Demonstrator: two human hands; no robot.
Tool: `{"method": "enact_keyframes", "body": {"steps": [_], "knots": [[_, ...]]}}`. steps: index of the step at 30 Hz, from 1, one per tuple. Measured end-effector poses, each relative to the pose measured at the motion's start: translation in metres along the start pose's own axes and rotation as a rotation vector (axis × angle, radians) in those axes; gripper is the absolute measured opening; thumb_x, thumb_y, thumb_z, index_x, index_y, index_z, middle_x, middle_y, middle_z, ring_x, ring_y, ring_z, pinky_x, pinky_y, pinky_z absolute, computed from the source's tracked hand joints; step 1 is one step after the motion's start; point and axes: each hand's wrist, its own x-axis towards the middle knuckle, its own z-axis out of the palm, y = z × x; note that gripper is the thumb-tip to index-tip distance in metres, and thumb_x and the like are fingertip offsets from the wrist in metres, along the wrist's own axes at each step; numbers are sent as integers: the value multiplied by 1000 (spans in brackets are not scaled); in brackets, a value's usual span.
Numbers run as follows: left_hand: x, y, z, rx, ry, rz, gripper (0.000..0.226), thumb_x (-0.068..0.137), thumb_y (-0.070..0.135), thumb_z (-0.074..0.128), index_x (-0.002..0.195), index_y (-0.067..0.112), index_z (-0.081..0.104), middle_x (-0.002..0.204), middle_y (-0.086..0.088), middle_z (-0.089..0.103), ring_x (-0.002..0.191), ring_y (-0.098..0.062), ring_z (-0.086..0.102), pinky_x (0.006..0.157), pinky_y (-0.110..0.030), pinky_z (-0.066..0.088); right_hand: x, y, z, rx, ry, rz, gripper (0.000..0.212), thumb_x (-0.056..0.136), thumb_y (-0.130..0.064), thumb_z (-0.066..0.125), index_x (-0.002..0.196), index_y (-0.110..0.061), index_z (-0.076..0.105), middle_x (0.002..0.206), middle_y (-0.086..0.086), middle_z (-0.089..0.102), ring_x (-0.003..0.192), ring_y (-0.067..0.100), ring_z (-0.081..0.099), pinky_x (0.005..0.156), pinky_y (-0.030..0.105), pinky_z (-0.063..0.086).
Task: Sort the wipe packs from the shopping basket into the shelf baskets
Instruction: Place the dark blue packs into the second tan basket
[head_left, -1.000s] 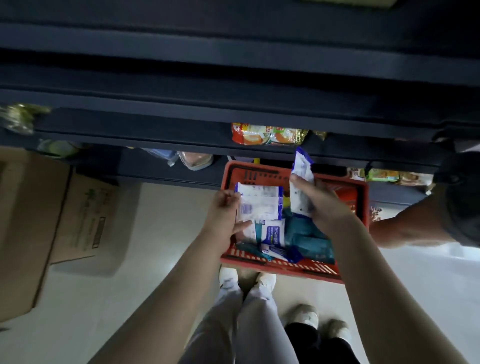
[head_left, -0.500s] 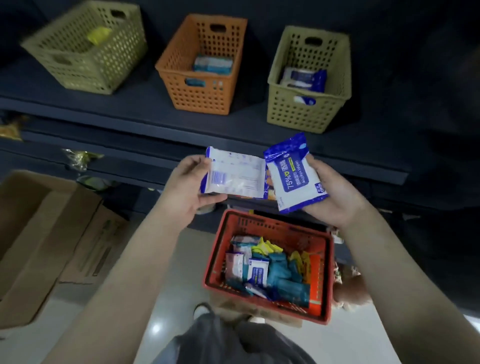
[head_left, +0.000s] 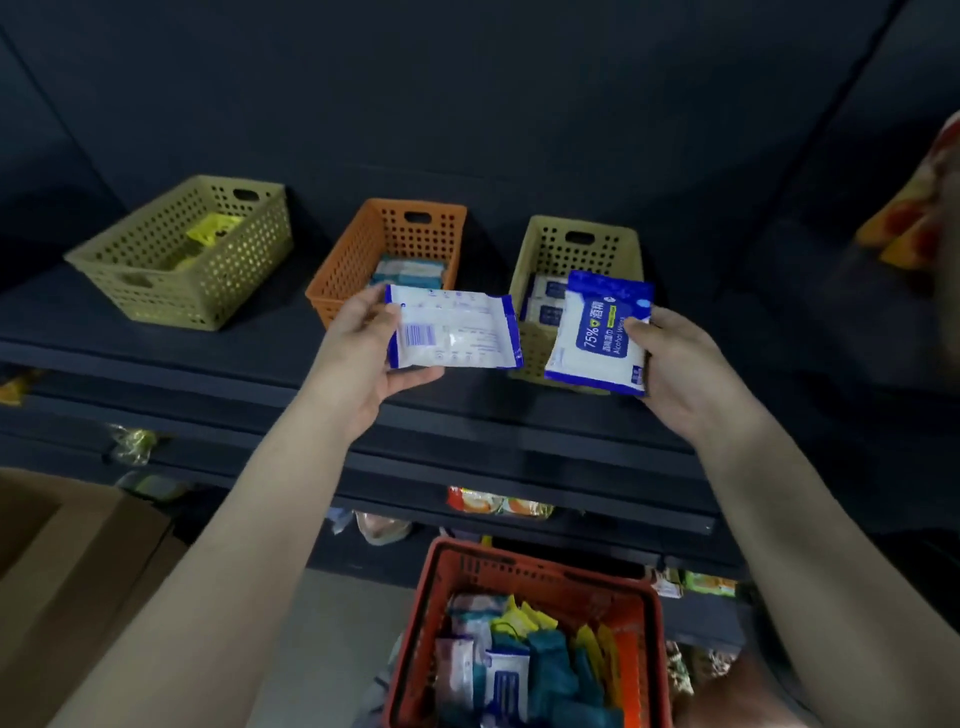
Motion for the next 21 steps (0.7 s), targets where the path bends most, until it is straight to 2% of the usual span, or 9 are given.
{"method": "enact_keyframes", "body": {"steps": [3, 5, 7, 9, 12, 15, 17, 19, 21], "knots": [[41, 13, 16, -16, -53, -11, 31, 104, 20, 41, 133, 26, 49, 122, -2, 63, 102, -24, 68, 69, -42, 60, 31, -12, 5, 56, 115, -9, 39, 92, 1, 54, 131, -5, 47, 116, 16, 67, 97, 29, 70, 78, 47, 59], [73, 18, 25, -6, -84, -27, 31, 104, 20, 41, 133, 26, 48, 124, -3, 62, 103, -24, 67, 72, -44, 60, 56, -16, 11, 107, 207, 14, 33, 94, 0, 53, 126, -2, 51, 109, 15, 69, 89, 25, 71, 73, 40, 60], [105, 22, 32, 5, -94, -31, 30, 104, 20, 41, 133, 25, 47, 124, -4, 61, 103, -24, 67, 73, -44, 60, 83, -16, 18, 176, 300, 49, 24, 95, 0, 52, 119, -2, 55, 102, 13, 68, 78, 21, 69, 62, 31, 60], [138, 25, 40, -9, -92, -30, 30, 104, 20, 39, 133, 26, 47, 122, -2, 63, 100, -22, 69, 72, -43, 61, 116, -10, 25, 186, 388, 81, 20, 94, 1, 52, 113, -4, 56, 100, 14, 65, 70, 17, 65, 55, 28, 57], [180, 24, 52, -29, -102, -59, 26, 105, 20, 37, 128, 26, 48, 119, -2, 65, 97, -20, 70, 70, -41, 61, 160, 6, 34, 142, 462, 125, 32, 93, -2, 54, 125, -5, 54, 105, 13, 63, 77, 16, 64, 51, 23, 52], [211, 18, 60, 8, -130, -96, 26, 105, 20, 38, 127, 28, 48, 120, -2, 65, 99, -21, 69, 69, -40, 61, 197, 14, 40, 188, 497, 176, 44, 96, -3, 50, 140, -5, 42, 135, 16, 53, 88, 18, 62, 72, 27, 55], [229, 13, 61, 23, -138, -112, 28, 104, 21, 39, 129, 28, 47, 122, -3, 64, 103, -23, 68, 70, -41, 61, 219, 19, 43, 257, 509, 230, 41, 102, -4, 39, 142, -4, 39, 144, 13, 45, 116, 24, 57, 96, 28, 49], [243, 9, 61, 17, -148, -132, 28, 104, 20, 39, 130, 27, 48, 122, -4, 65, 103, -23, 68, 71, -43, 61, 234, 22, 45, 297, 511, 252, 41, 101, -3, 38, 142, -3, 37, 146, 14, 43, 131, 26, 48, 95, 26, 50], [253, 5, 63, 4, -161, -142, 28, 104, 21, 39, 130, 25, 51, 121, -4, 66, 103, -22, 69, 71, -43, 60, 245, 23, 44, 274, 529, 292, 38, 99, -1, 44, 137, 1, 43, 140, 17, 46, 128, 27, 49, 95, 30, 51]]}}
